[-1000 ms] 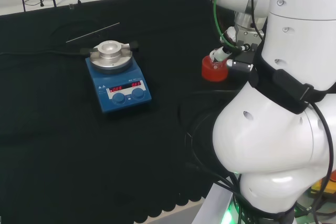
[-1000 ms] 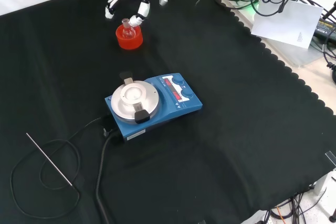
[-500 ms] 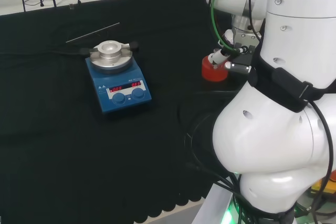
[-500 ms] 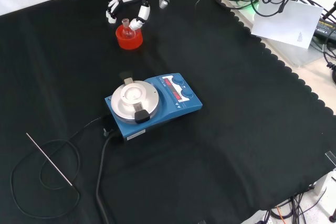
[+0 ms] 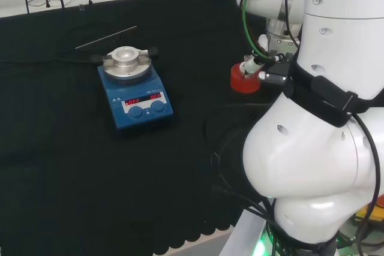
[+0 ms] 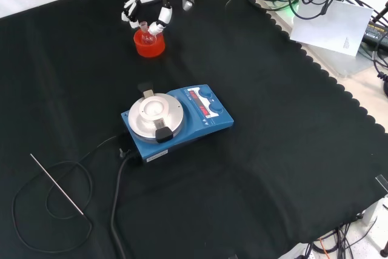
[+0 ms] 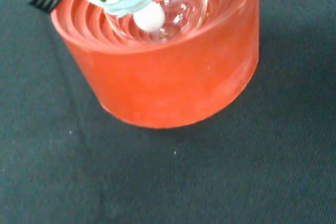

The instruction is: Pick up the round-bottom flask.

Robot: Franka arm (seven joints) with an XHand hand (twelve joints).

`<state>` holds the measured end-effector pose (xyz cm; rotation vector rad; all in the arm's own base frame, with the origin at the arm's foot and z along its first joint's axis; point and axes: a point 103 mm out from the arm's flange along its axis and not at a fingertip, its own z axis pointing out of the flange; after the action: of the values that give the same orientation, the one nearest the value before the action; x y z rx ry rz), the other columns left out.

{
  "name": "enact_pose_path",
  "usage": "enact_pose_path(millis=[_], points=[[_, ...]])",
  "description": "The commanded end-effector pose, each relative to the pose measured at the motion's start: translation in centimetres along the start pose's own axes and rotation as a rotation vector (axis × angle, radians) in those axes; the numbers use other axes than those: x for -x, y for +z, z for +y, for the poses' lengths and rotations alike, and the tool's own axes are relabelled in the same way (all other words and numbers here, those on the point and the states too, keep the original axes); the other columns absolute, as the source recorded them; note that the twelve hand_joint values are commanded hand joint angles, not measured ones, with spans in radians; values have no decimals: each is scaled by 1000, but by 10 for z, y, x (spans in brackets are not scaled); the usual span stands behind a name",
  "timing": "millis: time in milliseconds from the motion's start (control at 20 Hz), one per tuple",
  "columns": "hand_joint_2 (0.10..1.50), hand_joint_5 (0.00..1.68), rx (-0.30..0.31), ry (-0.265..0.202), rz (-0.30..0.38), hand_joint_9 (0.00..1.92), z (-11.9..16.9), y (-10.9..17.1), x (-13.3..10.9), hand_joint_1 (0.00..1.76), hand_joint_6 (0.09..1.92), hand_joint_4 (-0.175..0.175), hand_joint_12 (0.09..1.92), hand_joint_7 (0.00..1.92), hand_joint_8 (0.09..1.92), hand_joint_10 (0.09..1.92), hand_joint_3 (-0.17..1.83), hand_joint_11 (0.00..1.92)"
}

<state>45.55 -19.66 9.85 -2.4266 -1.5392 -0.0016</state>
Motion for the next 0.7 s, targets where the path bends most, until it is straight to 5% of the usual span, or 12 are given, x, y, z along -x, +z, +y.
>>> enact_pose_path(millis=[50, 700], points=[[646, 688, 15, -2, -4, 455, 0, -1, -4, 887, 767, -77, 1387, 290, 678, 704, 670, 10], [649, 672, 35, -36, 21, 468, -1, -10, -7, 890, 799, -80, 1386, 293, 681, 701, 665, 15]])
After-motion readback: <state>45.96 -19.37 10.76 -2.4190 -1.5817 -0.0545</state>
